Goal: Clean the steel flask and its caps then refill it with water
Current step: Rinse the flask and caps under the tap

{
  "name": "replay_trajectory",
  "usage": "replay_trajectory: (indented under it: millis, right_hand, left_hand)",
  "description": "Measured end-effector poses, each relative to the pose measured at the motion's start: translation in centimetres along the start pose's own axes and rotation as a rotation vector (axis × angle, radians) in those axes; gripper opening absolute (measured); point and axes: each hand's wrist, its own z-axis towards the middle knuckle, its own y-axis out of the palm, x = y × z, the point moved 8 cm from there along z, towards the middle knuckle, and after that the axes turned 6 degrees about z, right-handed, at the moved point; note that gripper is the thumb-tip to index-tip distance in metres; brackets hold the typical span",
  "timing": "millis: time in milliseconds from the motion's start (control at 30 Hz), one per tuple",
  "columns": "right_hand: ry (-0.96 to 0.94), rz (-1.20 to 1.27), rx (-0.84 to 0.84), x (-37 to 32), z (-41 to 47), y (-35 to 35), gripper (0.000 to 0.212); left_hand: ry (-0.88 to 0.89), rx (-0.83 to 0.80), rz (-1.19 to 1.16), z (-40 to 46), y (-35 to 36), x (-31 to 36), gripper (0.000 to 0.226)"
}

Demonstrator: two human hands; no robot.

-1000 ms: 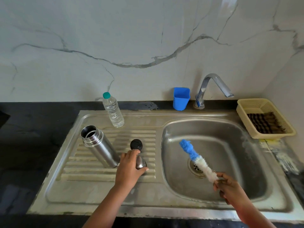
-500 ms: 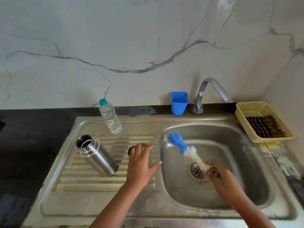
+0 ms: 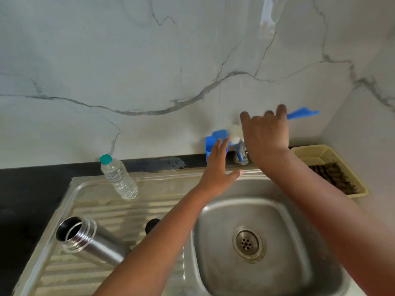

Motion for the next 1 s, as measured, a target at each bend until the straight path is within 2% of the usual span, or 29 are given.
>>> replay_trajectory:
  millis: [167,433,633,733,800,900,1000]
  right_hand:
    - [-0.141,-0.115,-0.012,-1.9,4.1,2.3,0.025]
    - [-0.337,-0.116,0.000,-4.5,8.1,5.8,0.028]
    - [-0.470,-0.113,0.029,-6.2,8.7,8.2,0.025]
    - [-0.492,-0.150,0.211,-6.6,8.0,7.8,0.023]
    - [-0.487,-0.131,0.352,-6.6,7.2,7.4,0.024]
    - [-0.521,0.074,0.613,-6.8,3.8,6.5,0.023]
    - [-0.653,0.330,0.770,-6.8,-2.0,7.1,0.017]
  left_hand:
    - [-0.058,0.046,-0.055,2.3,0.6,-0.8,0.091]
    - [-0.215,-0.037,-0.110,3.3,2.2,-2.5,0.094]
    - [-0.273,-0.010,-0.190,3.9,2.0,-2.7,0.094]
    - [-0.279,0.029,-0.237,3.5,2.0,-2.7,0.088]
    - [-0.267,0.117,-0.225,3.3,1.8,-3.2,0.076]
    - [-0.222,0.228,-0.161,2.7,1.8,-3.6,0.053]
    - [-0.181,0.290,-0.129,1.6,1.7,-3.6,0.059]
